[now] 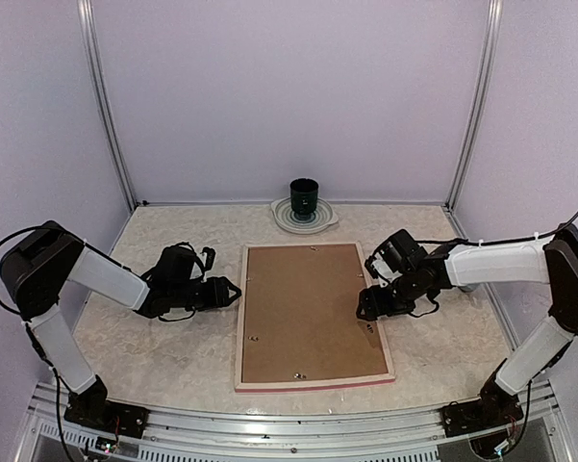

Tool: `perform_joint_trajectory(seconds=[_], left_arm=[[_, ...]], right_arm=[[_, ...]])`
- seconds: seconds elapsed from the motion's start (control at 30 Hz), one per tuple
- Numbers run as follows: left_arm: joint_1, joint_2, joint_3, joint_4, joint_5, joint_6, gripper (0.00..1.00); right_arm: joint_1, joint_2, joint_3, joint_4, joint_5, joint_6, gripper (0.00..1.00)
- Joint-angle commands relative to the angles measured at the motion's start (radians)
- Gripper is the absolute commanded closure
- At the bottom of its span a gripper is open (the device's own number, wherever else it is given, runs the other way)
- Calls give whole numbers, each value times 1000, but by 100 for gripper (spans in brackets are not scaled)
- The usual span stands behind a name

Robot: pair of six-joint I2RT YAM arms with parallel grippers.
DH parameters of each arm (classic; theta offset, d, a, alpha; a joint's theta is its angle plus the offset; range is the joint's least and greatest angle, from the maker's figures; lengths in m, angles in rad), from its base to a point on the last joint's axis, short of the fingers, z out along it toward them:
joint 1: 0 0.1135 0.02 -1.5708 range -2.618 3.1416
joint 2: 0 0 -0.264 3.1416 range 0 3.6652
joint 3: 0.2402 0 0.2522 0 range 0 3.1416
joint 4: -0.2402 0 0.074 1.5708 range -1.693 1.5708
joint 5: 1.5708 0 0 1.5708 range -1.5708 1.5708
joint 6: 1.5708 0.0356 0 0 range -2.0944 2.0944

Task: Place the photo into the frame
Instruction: Hold the photo frame at the center of the board.

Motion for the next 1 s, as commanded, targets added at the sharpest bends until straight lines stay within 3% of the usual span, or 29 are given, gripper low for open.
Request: perform_joint_trajectory(seconds=[0.0,0.37,0.4,0.43,0.47,0.67,0.97], left_arm=[[5,13,6,-7,15,13,38],[3,13,3,7,42,9,28],[2,13,3,9,46,10,24],[1,13,3,10,50,11,4],[-1,13,4,11,51,11,1],[-10,25,11,11,54,9,1],[-22,39,20,11,59,10,1]], right_arm=[[35,-39,-32,-37,-23,-8,26],[40,-64,-70,-38,25,16,30],[41,-63,-72,-34,26,16,32],[41,-59,-72,-32,27,15,34],[40,-55,-73,-29,26,14,36],[40,-39,-76,-8,16,18,46],[41,-27,-87,13,19,22,52]])
